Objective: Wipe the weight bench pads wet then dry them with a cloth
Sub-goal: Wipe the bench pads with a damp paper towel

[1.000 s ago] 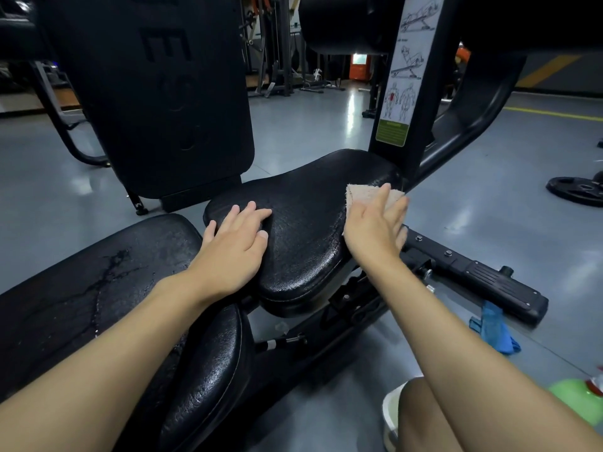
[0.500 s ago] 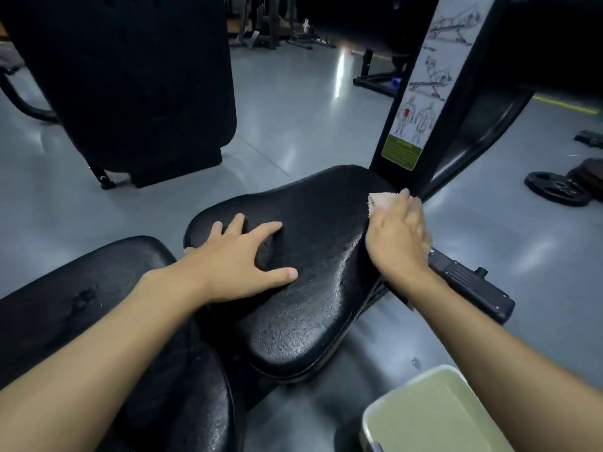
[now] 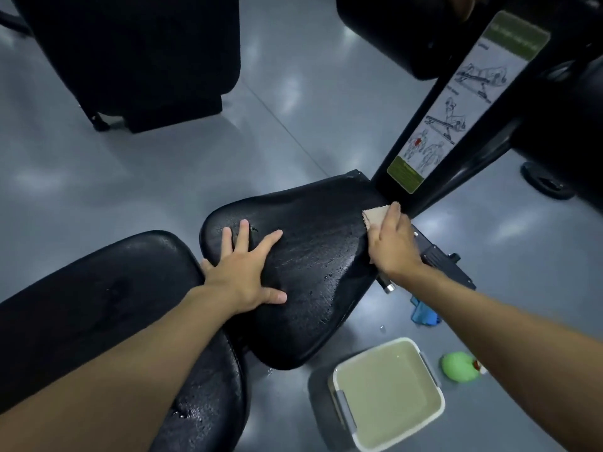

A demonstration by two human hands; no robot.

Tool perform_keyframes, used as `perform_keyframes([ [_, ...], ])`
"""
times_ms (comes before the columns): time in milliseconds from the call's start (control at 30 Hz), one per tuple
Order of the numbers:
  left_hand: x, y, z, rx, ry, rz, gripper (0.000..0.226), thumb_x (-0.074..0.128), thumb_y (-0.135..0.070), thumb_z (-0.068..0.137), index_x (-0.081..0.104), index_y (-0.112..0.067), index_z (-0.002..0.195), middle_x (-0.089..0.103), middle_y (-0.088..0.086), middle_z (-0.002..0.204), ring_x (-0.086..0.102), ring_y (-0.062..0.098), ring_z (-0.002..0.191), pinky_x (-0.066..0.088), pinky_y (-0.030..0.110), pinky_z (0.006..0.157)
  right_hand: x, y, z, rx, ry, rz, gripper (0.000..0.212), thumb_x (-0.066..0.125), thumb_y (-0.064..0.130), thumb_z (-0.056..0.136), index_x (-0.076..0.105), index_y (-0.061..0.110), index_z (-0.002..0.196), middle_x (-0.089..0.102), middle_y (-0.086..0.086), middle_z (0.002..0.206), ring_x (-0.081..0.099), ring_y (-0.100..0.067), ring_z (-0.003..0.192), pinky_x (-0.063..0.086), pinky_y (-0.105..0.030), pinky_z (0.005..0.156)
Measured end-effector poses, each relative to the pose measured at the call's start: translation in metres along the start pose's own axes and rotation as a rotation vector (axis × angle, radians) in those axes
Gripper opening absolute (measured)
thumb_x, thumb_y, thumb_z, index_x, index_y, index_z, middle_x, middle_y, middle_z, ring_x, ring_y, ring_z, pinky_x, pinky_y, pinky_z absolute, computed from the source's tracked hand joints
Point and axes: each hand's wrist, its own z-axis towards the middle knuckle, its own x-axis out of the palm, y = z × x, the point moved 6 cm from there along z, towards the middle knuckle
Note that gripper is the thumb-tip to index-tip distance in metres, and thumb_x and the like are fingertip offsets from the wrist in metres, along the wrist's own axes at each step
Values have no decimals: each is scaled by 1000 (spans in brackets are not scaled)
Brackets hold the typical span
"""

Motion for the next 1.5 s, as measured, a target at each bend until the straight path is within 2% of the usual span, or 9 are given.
perform_keyframes([
  [267,0,-6,5,-51,24,28,116,85,-49,67,0,-56,146,-32,1,159,-30,32,145,13,74,110,-7,33,49,-106,56,-258,66,34,31,98,15,0,153,39,-27,141,45,-43,120,37,-47,101],
  [467,-42,16,8,-176,-202,-126,101,81,-65,60,31,-41,143,25,-2,148,23,27,141,31,53,107,-8,39,62,-299,-9,-266,68,37,46,98,25,5,151,44,-22,140,43,-38,124,37,-48,102],
  [667,-35,33,19,-283,-169,-173,118,81,-64,61,13,-34,153,2,8,164,7,32,149,26,53,116,4,67,77,-229,-71,-356,59,28,44,99,40,4,142,53,-19,129,49,-36,117,36,-48,99],
  [800,-37,35,20,-284,-181,-166,116,81,-65,59,17,-37,150,7,6,162,13,33,146,30,52,113,32,118,83,-533,65,-475,55,21,47,97,57,12,118,59,-12,118,50,-32,113,32,-44,102],
  [933,-38,37,16,-278,-166,-93,117,69,-81,56,11,-43,150,7,4,163,17,31,146,22,52,117,44,139,71,-797,145,-496,65,7,56,96,56,19,117,63,-6,113,55,-29,110,37,-42,101],
  [1067,-33,53,6,-305,-171,-39,117,49,-96,52,4,-48,149,18,3,160,19,24,147,4,54,121,26,109,90,-710,91,-525,58,12,55,98,59,22,112,65,-7,104,57,-31,102,38,-42,95],
  [1200,-30,55,3,-318,-229,-67,116,50,-95,53,9,-42,148,37,2,148,29,21,142,1,50,121,37,127,85,-552,106,-611,63,16,57,98,61,16,117,62,-12,120,53,-35,113,33,-45,99],
  [1367,-26,55,2,-335,-225,-82,123,51,-94,56,5,-32,152,32,1,153,23,17,146,-2,49,122,88,191,45,-761,279,-497,65,14,60,97,52,15,125,59,-11,125,52,-34,118,34,-47,101],
  [1500,-27,59,-7,-305,-238,-96,114,54,-87,65,9,-30,154,22,0,159,12,15,149,-2,46,123,68,167,63,-834,247,-478,52,17,57,100,52,22,114,63,-9,114,56,-33,110,38,-44,95],
])
